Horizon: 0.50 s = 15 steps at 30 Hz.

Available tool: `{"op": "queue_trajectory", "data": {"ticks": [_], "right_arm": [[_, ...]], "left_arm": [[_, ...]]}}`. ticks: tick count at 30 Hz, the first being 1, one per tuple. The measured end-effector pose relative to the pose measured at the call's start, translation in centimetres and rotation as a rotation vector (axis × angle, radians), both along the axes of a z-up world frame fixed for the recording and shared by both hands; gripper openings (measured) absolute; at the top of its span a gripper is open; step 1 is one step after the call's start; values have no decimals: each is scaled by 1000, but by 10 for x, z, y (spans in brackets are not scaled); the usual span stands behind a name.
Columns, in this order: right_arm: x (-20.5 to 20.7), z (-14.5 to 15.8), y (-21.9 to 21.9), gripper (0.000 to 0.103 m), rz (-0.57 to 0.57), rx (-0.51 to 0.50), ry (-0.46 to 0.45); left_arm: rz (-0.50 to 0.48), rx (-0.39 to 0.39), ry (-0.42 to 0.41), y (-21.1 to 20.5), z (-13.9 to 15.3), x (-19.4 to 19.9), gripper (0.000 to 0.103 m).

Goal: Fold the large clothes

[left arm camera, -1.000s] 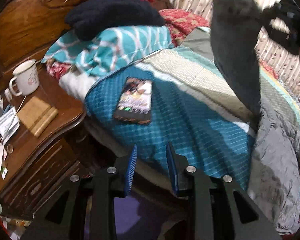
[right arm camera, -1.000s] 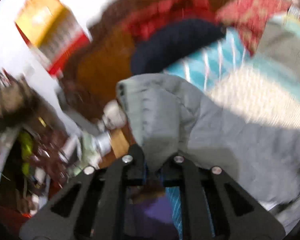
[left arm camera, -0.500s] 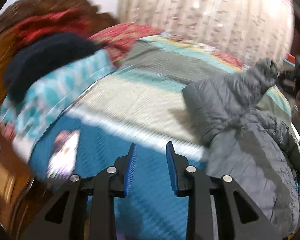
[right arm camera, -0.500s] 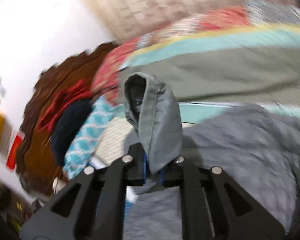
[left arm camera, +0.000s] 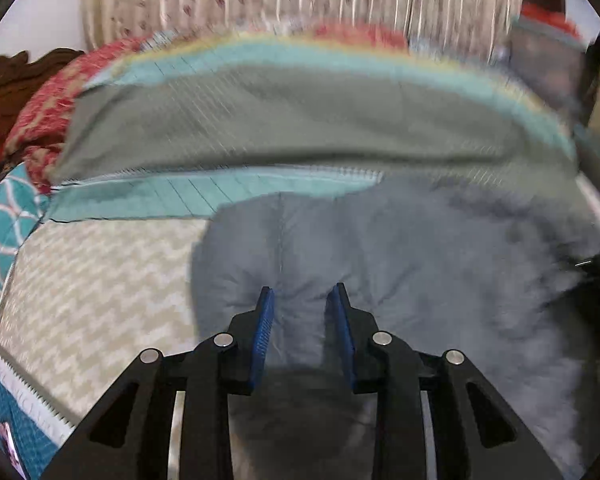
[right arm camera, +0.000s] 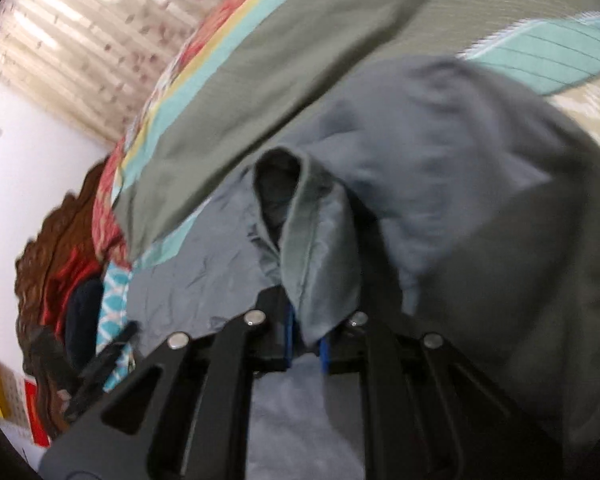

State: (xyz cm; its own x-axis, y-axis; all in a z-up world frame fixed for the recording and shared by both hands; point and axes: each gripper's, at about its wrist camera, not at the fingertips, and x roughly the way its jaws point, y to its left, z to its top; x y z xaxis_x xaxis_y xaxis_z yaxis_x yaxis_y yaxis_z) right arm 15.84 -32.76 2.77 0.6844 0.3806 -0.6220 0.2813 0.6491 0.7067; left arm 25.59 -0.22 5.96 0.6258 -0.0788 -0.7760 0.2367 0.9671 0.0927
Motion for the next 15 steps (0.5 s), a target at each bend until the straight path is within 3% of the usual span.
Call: {"op": "queue_trajectory", "data": {"ticks": [3, 4, 5, 8, 9, 10, 15], "right_arm": [[-2, -22, -4, 10, 10, -16, 76], [0, -30, -1, 20, 36, -48, 114], [0, -33, 1, 23, 59, -62, 125], [-9, -20, 7, 48, 95, -86, 113], [-16, -11, 8, 60, 95, -88, 91], [-28, 4, 10, 62, 90, -91, 52], [-128, 64, 12, 63, 120, -101, -182]], "left_arm": [[41, 136, 61, -17, -41, 25, 44], [47, 186, 54, -22, -53, 29, 44], [46, 233, 30, -29, -58, 29, 44], [25, 320, 2, -33, -60, 17, 44], [21, 314, 6, -32, -54, 15, 44], [24, 292, 9, -29, -46, 11, 44], [58, 114, -60, -2, 9, -24, 44]]}}
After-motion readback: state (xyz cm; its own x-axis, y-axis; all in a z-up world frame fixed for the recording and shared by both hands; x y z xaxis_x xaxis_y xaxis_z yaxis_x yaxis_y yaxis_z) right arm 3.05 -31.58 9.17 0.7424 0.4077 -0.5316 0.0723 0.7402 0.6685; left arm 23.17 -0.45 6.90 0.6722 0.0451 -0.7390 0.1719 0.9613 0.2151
